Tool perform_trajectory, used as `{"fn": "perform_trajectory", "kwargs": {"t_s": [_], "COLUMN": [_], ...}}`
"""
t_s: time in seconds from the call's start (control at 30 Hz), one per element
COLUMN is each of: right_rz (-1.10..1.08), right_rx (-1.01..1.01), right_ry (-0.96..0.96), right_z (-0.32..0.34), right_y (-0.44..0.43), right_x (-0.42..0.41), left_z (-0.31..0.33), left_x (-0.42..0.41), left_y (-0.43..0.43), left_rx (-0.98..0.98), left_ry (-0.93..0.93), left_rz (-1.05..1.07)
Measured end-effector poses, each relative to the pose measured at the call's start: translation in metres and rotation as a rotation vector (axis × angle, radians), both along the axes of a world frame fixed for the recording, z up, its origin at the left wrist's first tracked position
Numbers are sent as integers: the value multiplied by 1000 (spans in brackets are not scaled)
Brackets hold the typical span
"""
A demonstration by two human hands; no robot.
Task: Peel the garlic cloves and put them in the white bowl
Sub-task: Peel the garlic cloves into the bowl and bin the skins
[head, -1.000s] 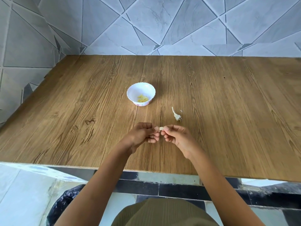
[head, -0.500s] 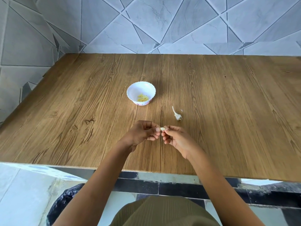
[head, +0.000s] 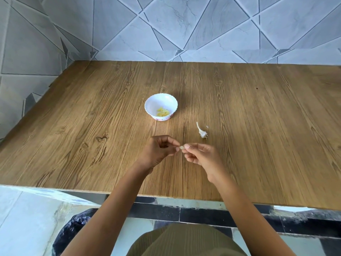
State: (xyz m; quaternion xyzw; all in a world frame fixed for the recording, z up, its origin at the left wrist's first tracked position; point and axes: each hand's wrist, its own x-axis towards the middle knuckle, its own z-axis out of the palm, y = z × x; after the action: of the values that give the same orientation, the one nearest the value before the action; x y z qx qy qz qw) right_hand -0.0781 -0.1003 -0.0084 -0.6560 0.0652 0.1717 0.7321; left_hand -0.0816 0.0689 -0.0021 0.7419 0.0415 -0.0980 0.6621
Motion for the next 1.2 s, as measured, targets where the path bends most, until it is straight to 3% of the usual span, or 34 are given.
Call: {"fn": "perform_trajectory", "kwargs": {"t_s": [0.17,0.4,0.57,0.67,0.87,0.93,1.03,1.2], "right_rz": [19,95,158,166,152,160,145,72], "right_rx": [51,7,367,468,328,239,125,68], "right_ry": [70,-8,262,345,169,97,30,23], "right_z": [2,0,8,11,5,5,7,7], "right_y": [0,-1,-3,-5,-5,-6,-6,-3], "right_x": [3,2,4,5,4,4,3,1], "left_z": [2,3,8,10,8,6,2,-2], "left_x": [-1,0,-1,-1,-2,-3,-4,-5], "left_y": [-2,-1,1,1,2,1,-3,-8], "left_rx": [-36,-23,-242,-330,-397,-278,62,496], "left_ry": [-8,94,213,274,307,232,6,-351], "left_rz": [2,-73,-114,-122,-111,-93,-23,66]}}
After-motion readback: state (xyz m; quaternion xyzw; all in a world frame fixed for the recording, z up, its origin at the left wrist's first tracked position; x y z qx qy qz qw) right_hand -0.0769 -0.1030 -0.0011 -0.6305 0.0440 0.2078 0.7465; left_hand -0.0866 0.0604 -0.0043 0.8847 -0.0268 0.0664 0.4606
